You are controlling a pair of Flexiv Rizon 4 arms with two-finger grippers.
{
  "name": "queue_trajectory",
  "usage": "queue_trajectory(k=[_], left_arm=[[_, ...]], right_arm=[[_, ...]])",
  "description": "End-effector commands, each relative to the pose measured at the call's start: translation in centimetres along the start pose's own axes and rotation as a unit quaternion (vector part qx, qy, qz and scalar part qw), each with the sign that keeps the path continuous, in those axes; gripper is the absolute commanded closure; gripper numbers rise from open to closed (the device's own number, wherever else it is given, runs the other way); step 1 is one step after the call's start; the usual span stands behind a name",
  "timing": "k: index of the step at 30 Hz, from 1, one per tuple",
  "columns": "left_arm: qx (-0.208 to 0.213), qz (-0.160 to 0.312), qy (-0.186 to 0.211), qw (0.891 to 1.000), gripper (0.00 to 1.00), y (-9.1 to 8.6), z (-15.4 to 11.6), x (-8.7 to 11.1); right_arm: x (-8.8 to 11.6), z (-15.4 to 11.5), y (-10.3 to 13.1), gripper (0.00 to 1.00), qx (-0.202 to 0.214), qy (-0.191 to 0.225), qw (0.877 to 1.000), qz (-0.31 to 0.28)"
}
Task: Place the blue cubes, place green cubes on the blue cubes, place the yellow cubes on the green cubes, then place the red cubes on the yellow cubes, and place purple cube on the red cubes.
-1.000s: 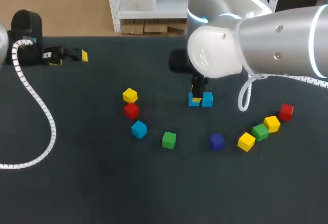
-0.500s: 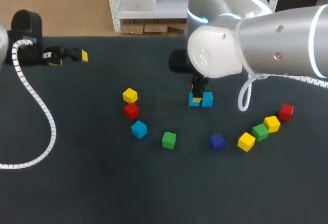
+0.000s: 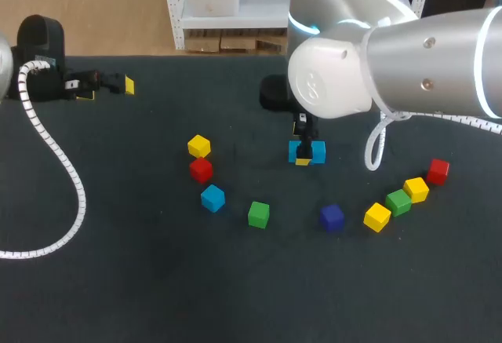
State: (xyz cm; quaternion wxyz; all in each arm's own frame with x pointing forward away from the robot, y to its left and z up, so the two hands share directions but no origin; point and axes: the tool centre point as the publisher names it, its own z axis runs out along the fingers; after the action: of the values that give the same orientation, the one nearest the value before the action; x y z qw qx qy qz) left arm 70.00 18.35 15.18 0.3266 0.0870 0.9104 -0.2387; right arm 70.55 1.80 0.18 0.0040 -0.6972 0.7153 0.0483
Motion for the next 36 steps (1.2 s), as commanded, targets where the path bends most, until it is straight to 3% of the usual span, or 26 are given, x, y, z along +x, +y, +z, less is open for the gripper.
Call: queue_trajectory(k=[1,21,29,36], left_arm=[[0.004,0.001,-0.003,1.000,0.00,0.2,0.0,0.1],[0.004,0.001,-0.003,1.000,0.00,0.2,0.0,0.1],[0.004,0.001,-0.003,1.000,0.00,0.2,0.0,0.1],[0.004,0.001,-0.003,1.000,0.00,0.2,0.0,0.1]], right_arm=[[0.1,-0.2,0.1,0.00,0.002,-0.002,1.000,-0.001],[-1.6,-3.5,-0.5,0.00,0.031,-0.029,0.999,-0.002],[-1.0,-6.6,-0.1,0.00,0.051,-0.070,0.995,0.046],[0.6,-10.0,-1.8,0.00,0.070,-0.121,0.983,0.119]])
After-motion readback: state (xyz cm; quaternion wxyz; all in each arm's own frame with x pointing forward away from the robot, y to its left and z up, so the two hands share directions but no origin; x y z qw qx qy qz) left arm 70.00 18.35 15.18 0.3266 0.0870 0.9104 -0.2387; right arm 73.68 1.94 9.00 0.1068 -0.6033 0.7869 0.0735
